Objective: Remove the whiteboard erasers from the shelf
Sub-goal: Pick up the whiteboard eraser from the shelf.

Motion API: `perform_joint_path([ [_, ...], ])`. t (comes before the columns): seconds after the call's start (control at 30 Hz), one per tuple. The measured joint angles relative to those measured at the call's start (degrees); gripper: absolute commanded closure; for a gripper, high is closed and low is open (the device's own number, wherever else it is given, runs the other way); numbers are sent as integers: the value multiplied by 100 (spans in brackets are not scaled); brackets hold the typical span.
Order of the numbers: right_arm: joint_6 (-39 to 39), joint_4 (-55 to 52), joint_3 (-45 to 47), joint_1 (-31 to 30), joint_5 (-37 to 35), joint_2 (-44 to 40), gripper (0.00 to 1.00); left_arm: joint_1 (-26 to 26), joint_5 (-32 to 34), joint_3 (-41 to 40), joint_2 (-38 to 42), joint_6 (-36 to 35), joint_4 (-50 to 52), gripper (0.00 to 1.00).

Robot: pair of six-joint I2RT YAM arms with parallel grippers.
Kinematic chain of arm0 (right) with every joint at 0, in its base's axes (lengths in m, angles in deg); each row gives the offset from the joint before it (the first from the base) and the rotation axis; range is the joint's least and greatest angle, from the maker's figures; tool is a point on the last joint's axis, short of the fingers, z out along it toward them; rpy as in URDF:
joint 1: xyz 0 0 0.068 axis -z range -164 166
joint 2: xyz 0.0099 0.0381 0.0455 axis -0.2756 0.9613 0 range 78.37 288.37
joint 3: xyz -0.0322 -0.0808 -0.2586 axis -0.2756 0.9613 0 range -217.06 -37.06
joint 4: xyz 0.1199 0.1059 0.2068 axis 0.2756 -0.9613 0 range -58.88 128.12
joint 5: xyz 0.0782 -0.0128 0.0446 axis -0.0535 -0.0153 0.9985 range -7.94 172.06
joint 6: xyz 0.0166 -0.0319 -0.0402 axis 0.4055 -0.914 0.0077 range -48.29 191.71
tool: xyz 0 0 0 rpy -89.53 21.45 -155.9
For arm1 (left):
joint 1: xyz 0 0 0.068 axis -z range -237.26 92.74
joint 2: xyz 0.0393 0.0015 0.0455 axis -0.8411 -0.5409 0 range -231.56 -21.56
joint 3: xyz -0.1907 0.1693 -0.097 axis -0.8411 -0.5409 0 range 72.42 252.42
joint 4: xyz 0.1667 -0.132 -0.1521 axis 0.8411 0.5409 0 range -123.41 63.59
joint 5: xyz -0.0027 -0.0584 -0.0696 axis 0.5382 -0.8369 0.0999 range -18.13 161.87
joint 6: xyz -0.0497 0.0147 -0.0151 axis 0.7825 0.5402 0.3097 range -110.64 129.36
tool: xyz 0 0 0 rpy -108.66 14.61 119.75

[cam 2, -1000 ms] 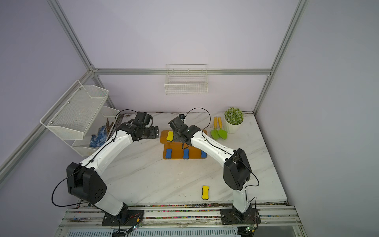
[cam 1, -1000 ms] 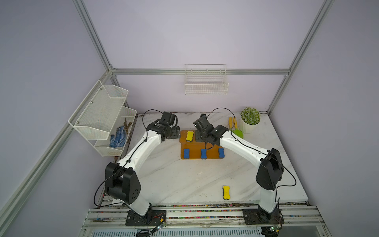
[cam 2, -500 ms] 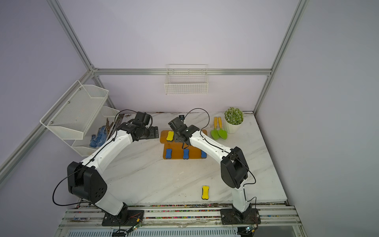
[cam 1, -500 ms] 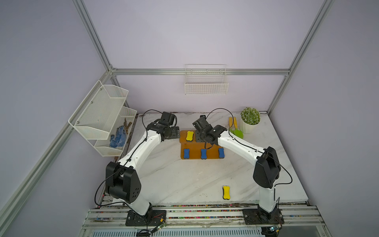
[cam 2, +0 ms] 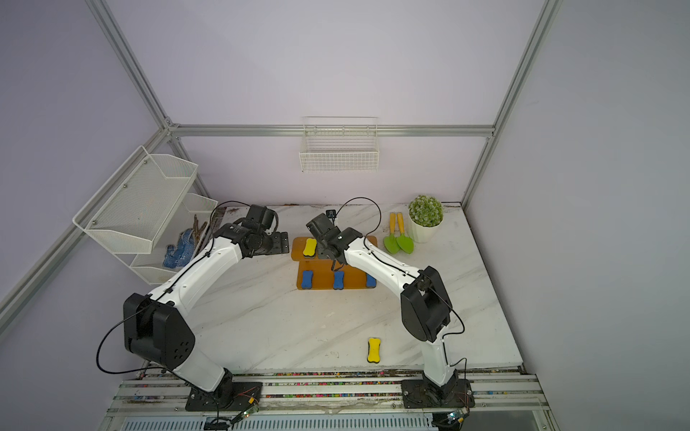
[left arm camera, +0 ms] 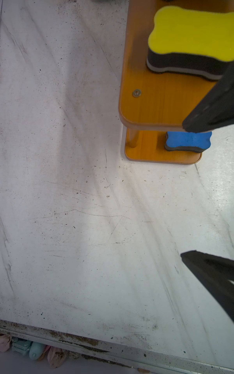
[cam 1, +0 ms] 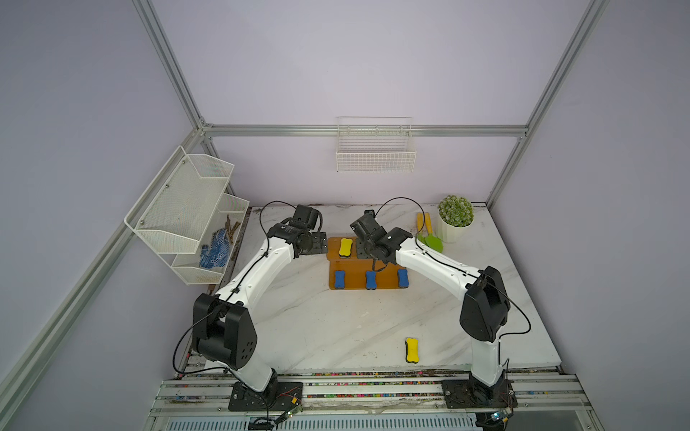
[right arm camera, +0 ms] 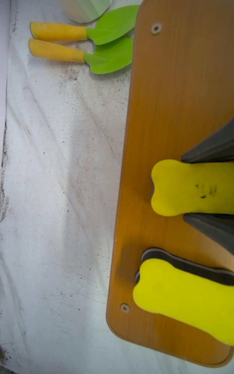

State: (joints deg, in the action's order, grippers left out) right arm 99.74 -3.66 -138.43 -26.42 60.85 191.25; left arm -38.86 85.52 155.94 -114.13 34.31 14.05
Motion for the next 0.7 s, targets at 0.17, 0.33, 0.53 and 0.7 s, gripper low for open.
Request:
perform_joint_path([
  [0.17,7,0,2,0,-13,0,62,-2,0,-2,2,-2,-4,5],
  [0.33,26,15,37,0,-11,-24,62,-37,-31,-2,0,-4,-4,5],
  [0.53,138,22,452,0,42,-369,62,-63,-28,-61,11,-4,-35,5],
  [0.7,348,162,1467,-44,179,-1233,63,-22,-24,-212,31,-2,-13,5],
])
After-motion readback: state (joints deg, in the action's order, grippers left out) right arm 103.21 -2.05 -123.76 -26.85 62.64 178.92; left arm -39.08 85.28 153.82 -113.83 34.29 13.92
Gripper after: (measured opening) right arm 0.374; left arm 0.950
